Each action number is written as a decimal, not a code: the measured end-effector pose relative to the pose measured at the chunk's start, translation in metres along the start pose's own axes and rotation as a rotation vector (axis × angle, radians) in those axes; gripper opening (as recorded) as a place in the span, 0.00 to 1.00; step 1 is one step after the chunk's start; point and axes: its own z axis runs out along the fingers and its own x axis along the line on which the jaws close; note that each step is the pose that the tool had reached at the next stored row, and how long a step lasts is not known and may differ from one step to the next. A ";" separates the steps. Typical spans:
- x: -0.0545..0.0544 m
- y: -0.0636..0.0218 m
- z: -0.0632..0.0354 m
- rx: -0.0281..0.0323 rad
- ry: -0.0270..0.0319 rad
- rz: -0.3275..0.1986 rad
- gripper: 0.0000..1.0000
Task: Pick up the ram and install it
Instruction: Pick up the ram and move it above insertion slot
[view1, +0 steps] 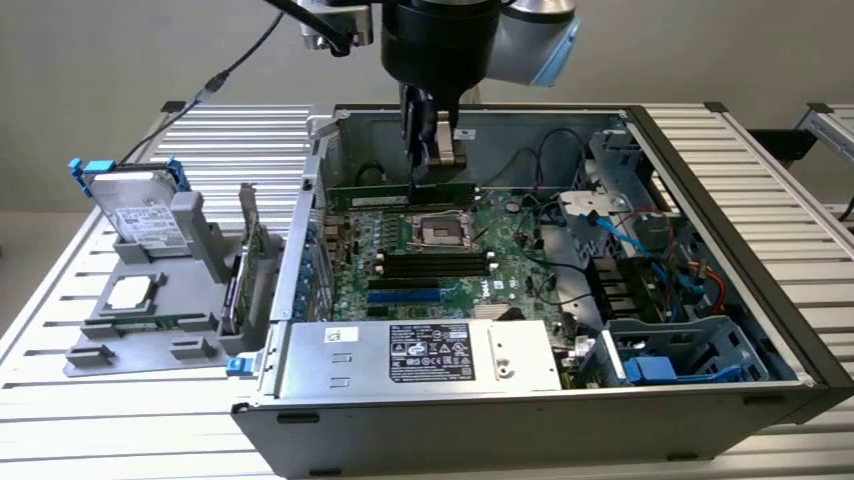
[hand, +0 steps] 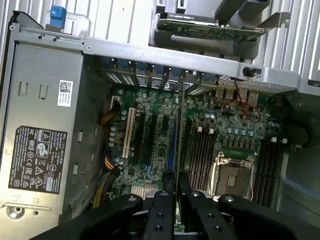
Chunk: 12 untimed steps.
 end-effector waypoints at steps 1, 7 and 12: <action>-0.002 -0.0037 0.0003 -0.0001 0.0006 0.000 0.14; -0.020 -0.0190 0.0032 -0.0008 0.0055 0.000 0.14; -0.030 -0.0277 0.0059 -0.0009 0.0068 0.001 0.14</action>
